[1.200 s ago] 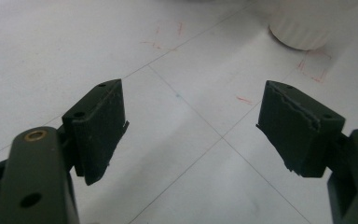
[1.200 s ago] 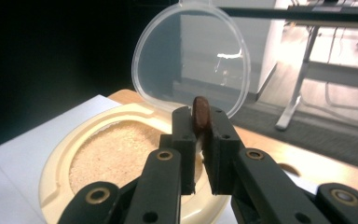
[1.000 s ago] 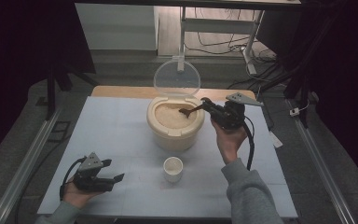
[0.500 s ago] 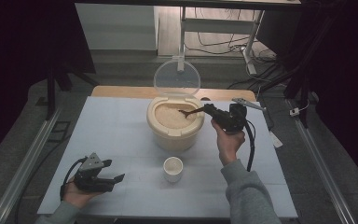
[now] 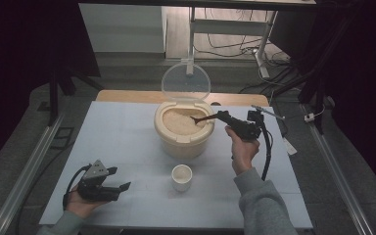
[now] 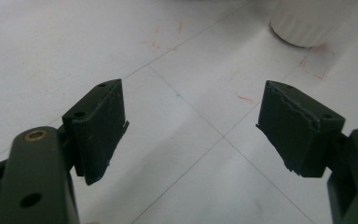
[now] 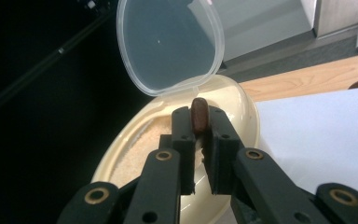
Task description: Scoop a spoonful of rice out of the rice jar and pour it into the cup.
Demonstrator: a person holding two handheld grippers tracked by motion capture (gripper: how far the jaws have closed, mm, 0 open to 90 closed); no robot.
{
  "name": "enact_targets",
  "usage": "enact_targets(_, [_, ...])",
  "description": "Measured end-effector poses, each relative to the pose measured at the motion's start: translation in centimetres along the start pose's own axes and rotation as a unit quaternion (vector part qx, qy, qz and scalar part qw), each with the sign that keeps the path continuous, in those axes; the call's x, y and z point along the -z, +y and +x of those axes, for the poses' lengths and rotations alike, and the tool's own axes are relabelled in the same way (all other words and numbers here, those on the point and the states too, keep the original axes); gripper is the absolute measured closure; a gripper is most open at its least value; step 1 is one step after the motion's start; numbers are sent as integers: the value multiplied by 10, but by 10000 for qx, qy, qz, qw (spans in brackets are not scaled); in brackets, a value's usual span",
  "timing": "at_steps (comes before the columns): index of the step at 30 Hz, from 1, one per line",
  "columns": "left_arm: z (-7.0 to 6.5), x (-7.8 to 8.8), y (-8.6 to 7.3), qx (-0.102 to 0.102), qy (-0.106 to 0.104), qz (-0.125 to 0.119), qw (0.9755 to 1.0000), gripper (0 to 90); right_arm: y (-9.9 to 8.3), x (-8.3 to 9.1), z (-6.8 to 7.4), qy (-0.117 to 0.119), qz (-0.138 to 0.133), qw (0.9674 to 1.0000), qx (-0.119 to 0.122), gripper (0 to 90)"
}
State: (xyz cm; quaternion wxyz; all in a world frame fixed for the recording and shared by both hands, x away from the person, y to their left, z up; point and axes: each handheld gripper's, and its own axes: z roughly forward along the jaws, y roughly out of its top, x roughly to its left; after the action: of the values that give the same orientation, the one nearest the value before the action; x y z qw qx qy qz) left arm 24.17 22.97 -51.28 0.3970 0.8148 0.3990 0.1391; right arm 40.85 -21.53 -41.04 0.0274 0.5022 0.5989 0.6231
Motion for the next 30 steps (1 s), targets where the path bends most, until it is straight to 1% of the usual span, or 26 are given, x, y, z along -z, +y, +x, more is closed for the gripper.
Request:
enact_targets(4, [0,0,0,0,13,-8,10000,227,2,5,-2,76,-33,9998,-175,827])
enact_targets(8, [0,0,0,-9,10,2,10000,227,5,9,-4,165,-47,9989,-443,827])
enact_targets(11, [0,0,0,-14,17,-3,10000,227,6,11,-5,193,-5,9985,-513,827])
enact_targets(15, [0,1,0,-15,23,-5,10000,227,8,13,-7,272,-17,9975,-651,827])
enact_targets(19, [1,1,0,-11,22,-2,10000,228,10,15,-8,277,-32,9971,-703,827])
enact_targets(22, [0,0,0,-14,25,0,10000,228,11,16,-10,332,-47,9964,-778,827])
enact_targets(30, [0,0,0,-45,43,19,10000,229,13,19,-11,403,-33,9955,-853,827])
